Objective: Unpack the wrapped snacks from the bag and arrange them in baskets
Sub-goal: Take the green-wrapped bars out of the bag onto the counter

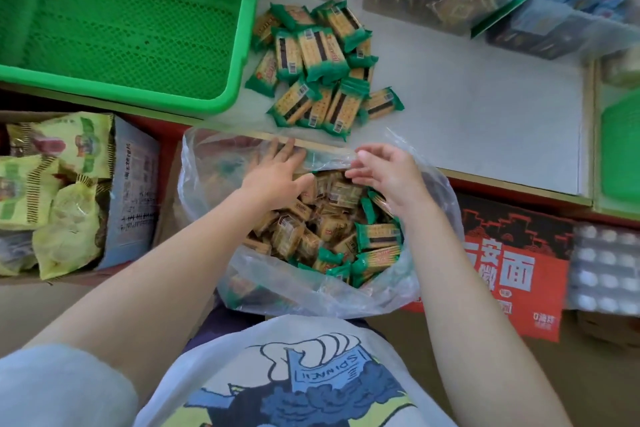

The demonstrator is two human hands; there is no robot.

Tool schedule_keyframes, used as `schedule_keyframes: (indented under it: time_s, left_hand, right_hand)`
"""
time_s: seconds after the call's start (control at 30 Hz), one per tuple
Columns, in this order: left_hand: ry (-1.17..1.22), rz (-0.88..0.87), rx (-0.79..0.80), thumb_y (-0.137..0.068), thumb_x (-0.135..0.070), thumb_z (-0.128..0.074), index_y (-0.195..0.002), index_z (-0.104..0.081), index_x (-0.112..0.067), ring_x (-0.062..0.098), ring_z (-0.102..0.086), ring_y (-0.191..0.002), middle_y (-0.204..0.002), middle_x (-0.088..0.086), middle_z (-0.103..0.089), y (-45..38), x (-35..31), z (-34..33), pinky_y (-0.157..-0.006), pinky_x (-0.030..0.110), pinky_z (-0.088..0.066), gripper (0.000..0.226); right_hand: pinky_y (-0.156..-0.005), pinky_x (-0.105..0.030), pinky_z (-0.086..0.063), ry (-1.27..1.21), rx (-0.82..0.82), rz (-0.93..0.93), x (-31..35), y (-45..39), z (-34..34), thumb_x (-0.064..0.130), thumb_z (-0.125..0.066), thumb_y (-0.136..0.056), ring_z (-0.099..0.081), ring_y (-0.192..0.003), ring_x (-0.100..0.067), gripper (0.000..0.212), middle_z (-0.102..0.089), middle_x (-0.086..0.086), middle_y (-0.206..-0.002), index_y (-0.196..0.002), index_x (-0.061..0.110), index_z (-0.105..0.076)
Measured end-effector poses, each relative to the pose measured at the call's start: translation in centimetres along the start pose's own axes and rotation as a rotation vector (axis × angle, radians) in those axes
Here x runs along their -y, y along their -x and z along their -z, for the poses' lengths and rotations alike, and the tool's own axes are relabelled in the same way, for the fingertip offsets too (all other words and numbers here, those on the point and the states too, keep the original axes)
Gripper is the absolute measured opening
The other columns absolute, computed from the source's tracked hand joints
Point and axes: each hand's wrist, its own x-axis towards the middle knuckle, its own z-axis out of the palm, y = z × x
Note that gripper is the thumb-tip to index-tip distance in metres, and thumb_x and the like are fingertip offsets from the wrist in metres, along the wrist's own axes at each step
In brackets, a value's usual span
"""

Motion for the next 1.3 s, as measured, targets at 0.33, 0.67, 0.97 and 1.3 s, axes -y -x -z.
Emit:
schedule_keyframes:
  time_s: [0.33,0.67,0.97,1.3]
  left_hand:
    - [0.180,-0.258,-0.007,-0.095,-0.039,-0.059,-0.113,-0.068,-0.019,0.019,-0.061,-0.096,-0.106,-0.001,-0.067,4.1,-9.6,-5.5,-0.080,0.038,-0.054,0.029]
    - [0.126,-0.233,0.167,-0.083,-0.041,-0.077,-0.107,-0.061,-0.022,0.020,-0.061,-0.091,-0.103,-0.002,-0.065,2.8,-11.5,-13.3,-0.073,0.038,-0.053,0.034]
    - [0.797,0.044,0.104,-0.084,-0.032,-0.079,-0.107,-0.069,-0.016,0.006,-0.071,-0.077,-0.096,-0.002,-0.072,4.1,-9.8,-6.3,-0.055,0.017,-0.052,0.029]
    - [0.534,0.091,-0.438,-0.102,-0.036,-0.048,-0.133,-0.058,-0.016,0.022,-0.048,-0.127,-0.135,0.005,-0.056,2.3,-4.2,-0.3,-0.108,0.042,-0.040,0.038]
  right_hand:
    - [-0.085,-0.029,-0.047,0.705,0.078,-0.175,-8.8,3.5,7.5,0.022,-0.072,-0.091,-0.061,-0.100,-0.012,0.017,-0.068,0.005,-0.109,-0.108,0.018,-0.073]
    - [-0.094,-0.034,-0.046,0.667,0.109,-0.159,-13.4,3.5,10.0,0.013,-0.069,-0.092,-0.057,-0.104,-0.018,0.009,-0.057,0.004,-0.107,-0.095,0.020,-0.067]
    - [-0.078,-0.020,-0.048,0.398,0.200,-0.114,-10.5,4.5,9.8,0.034,-0.073,-0.091,-0.065,-0.096,-0.002,0.018,-0.071,0.013,-0.105,-0.107,0.028,-0.072]
    - [-0.040,-0.020,-0.037,0.096,-0.005,-0.089,-0.8,1.7,3.9,0.039,-0.061,-0.098,-0.054,-0.047,-0.009,0.027,-0.063,0.000,-0.071,-0.097,0.012,-0.064]
